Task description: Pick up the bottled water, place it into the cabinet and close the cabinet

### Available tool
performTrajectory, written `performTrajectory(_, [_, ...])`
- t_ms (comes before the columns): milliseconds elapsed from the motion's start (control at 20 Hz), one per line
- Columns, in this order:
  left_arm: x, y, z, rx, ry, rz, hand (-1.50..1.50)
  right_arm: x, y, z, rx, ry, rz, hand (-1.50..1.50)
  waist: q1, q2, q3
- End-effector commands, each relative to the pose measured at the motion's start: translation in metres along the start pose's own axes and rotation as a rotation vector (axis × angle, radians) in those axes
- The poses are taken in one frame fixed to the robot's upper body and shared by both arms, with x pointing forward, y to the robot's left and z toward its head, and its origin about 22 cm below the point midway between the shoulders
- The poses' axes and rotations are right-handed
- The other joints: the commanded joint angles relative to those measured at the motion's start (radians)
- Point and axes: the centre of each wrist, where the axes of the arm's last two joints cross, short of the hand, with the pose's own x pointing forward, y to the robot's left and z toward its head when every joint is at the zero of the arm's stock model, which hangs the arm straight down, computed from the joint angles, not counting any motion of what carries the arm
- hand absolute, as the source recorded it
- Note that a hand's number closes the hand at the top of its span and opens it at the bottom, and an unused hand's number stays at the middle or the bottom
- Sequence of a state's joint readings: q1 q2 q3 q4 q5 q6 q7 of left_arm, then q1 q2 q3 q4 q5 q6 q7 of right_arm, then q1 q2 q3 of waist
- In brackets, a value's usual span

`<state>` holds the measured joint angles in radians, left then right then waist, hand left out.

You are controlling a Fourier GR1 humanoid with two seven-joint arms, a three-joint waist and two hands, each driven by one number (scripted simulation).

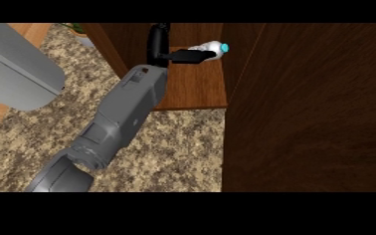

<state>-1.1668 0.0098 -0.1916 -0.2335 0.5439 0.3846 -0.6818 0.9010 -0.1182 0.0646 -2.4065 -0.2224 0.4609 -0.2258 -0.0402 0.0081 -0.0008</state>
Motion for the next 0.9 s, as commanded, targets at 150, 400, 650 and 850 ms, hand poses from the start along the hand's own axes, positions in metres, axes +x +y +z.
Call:
performTrajectory(150, [-0.013, -0.001, 0.022, -0.016, 0.019, 0.083, -1.50, 0.026, 0.013, -0.010, -0.011, -0.060, -0.017, -1.50, 0.020, -0.010, 0.000])
performTrajectory(400, [-0.018, -0.007, 0.048, -0.091, 0.017, 0.157, -1.50, 0.035, 0.019, 0.001, -0.017, -0.023, -0.016, -1.50, 0.011, -0.016, 0.000])
performTrajectory(650, [-0.010, -0.015, 0.072, -0.220, 0.032, 0.310, -1.50, 0.029, 0.015, -0.008, -0.036, -0.021, -0.002, -1.50, 0.055, -0.019, 0.000])
performTrajectory(850, [-0.015, -0.010, 0.109, -0.237, -0.004, 0.371, -1.50, 0.031, 0.024, -0.004, -0.042, 0.002, -0.011, -1.50, 0.056, -0.020, 0.000])
